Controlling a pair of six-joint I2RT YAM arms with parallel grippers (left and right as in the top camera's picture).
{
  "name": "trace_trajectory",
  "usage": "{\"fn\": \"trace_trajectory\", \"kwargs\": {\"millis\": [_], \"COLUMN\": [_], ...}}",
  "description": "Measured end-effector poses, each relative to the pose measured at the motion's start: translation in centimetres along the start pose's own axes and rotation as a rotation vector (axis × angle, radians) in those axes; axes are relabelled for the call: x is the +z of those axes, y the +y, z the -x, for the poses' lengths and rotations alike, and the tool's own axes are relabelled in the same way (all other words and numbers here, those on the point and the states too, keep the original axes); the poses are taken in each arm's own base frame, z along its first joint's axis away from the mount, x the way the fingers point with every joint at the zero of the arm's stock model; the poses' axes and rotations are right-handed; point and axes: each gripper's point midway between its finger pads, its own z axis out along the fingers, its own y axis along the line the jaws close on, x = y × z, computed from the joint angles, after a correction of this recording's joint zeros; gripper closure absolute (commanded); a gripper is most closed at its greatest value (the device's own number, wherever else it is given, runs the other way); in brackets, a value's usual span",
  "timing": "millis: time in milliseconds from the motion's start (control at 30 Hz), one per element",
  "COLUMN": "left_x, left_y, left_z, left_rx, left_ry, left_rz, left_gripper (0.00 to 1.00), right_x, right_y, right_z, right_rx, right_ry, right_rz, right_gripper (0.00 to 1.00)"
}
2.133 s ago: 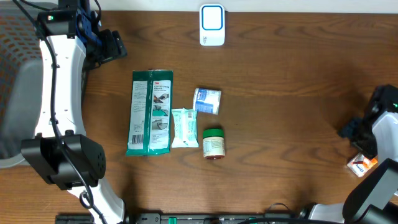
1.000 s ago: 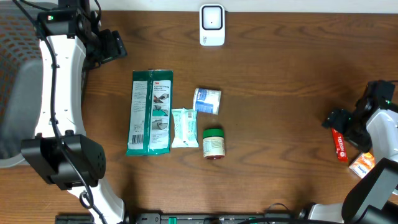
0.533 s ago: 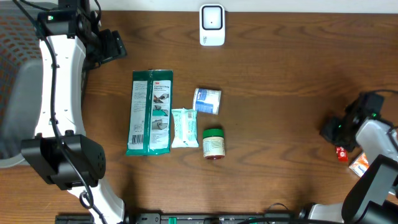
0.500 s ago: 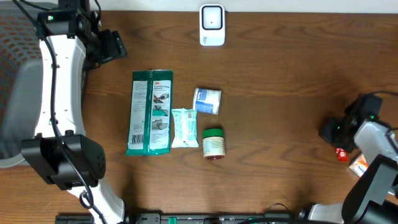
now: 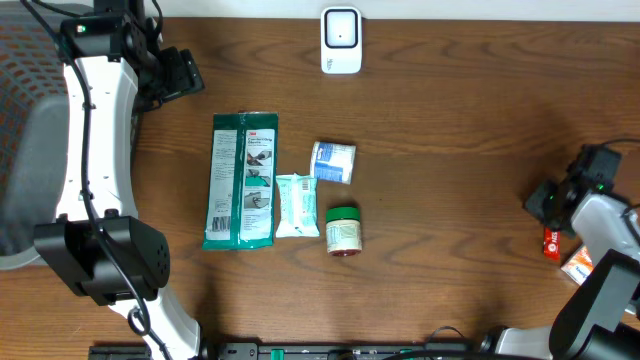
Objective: Scan the item barcode
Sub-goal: 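Carry the red stick away to the right side of the table, then lower the red stick beside the orange pack and open the right gripper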
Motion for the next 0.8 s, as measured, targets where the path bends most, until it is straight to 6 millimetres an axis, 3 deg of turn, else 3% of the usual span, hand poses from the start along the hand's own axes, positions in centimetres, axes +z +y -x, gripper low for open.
{"fn": "trace_trajectory", "kwargs": {"millis": [167,300,400,567,800], "left_x": [0.0,0.0,0.0,0.0,0.0], "left_y": [0.0,0.0,0.0,0.0,0.0], "left_z": [0.0,0.0,0.0,0.0,0.0], "left_rx": [0.000,0.000,0.000,0.000,0.000], "left_ry": [0.000,0.000,0.000,0.000,0.000], "left_rz": [0.000,0.000,0.000,0.000,0.000], "left_gripper": [0.15,0.15,0.15,0.15,0.15], "right_x": [-3.4,-5.6,-6.7,-7.9,-5.2], "right_y": [1.0,0.1,-2.4,-8.7,-13.4], "right_z": [-2.1,-4.6,-5.6,-6.7,-9.4], "right_rx": [-0.006,0.086,0.245,0.620,0.929], "right_ry": [0.165,0.250,0.263,0.174,0.021], "right_rz": [0.051,0.013,-0.120,-0.425,-0.613], "right_gripper": [0.99,0.99,0.98,0.99,0.99]}}
